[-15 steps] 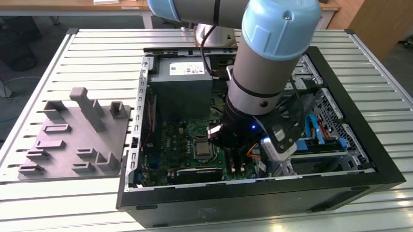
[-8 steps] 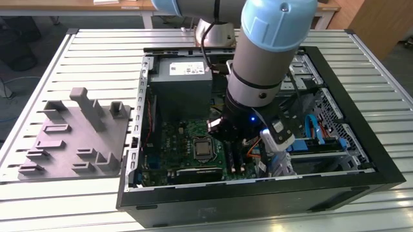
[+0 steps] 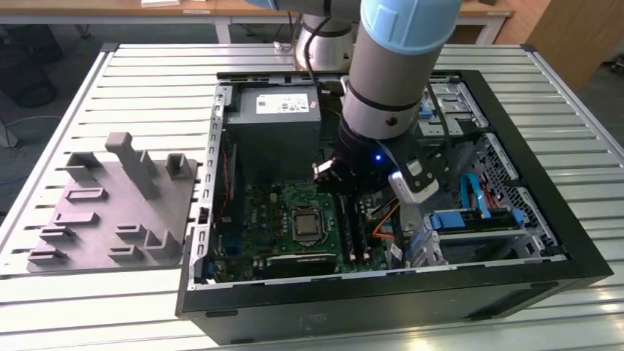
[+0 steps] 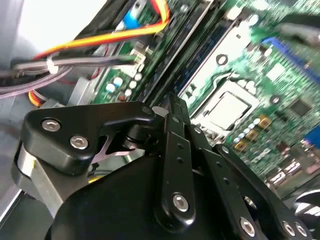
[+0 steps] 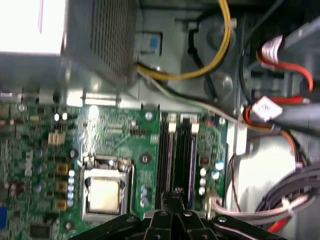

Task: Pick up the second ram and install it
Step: 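Press down the second ram until it locks into place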

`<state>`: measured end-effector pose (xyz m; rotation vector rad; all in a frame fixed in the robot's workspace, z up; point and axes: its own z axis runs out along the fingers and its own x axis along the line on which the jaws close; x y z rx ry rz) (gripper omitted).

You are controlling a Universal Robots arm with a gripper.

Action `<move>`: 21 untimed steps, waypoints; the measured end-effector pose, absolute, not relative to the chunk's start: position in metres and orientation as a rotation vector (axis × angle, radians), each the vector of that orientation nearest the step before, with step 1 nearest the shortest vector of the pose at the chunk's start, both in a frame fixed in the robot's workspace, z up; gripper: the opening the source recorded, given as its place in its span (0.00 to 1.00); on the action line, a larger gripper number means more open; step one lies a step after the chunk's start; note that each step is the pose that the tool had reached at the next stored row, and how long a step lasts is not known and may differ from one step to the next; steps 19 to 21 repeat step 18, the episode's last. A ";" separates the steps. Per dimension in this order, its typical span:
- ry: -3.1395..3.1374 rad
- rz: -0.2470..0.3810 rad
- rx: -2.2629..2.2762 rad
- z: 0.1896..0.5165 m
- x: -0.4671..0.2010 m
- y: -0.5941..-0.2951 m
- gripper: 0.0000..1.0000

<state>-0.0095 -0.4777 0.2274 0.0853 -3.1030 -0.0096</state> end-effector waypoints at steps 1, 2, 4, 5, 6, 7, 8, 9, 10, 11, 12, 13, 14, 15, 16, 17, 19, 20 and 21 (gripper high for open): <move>-3.103 -0.009 0.085 0.228 -0.009 -0.476 0.10; -3.103 -0.009 0.085 0.228 -0.009 -0.475 0.10; -3.103 -0.009 0.085 0.234 -0.009 -0.474 0.10; -3.104 -0.009 0.085 0.238 -0.009 -0.474 0.10; -3.104 -0.009 0.085 0.242 -0.009 -0.474 0.10; -3.104 -0.009 0.085 0.247 -0.009 -0.474 0.10; -3.104 -0.009 0.085 0.251 -0.009 -0.474 0.10; -3.104 -0.009 0.085 0.256 -0.009 -0.474 0.10; -3.104 -0.009 0.085 0.260 -0.009 -0.474 0.10; -3.104 -0.009 0.085 0.262 -0.009 -0.474 0.10; -3.104 -0.009 0.085 0.264 -0.009 -0.474 0.10; -3.104 -0.010 0.085 0.264 -0.009 -0.474 0.10; -3.104 -0.010 0.085 0.264 -0.009 -0.474 0.10; -3.104 -0.010 0.085 0.264 -0.009 -0.474 0.10; -3.104 -0.009 0.085 0.264 -0.009 -0.474 0.10; -3.104 -0.009 0.085 0.264 -0.009 -0.474 0.10; -3.104 -0.009 0.085 0.264 -0.009 -0.474 0.10; -3.104 -0.009 0.085 0.264 -0.009 -0.474 0.10; -3.104 -0.009 0.085 0.264 -0.009 -0.474 0.10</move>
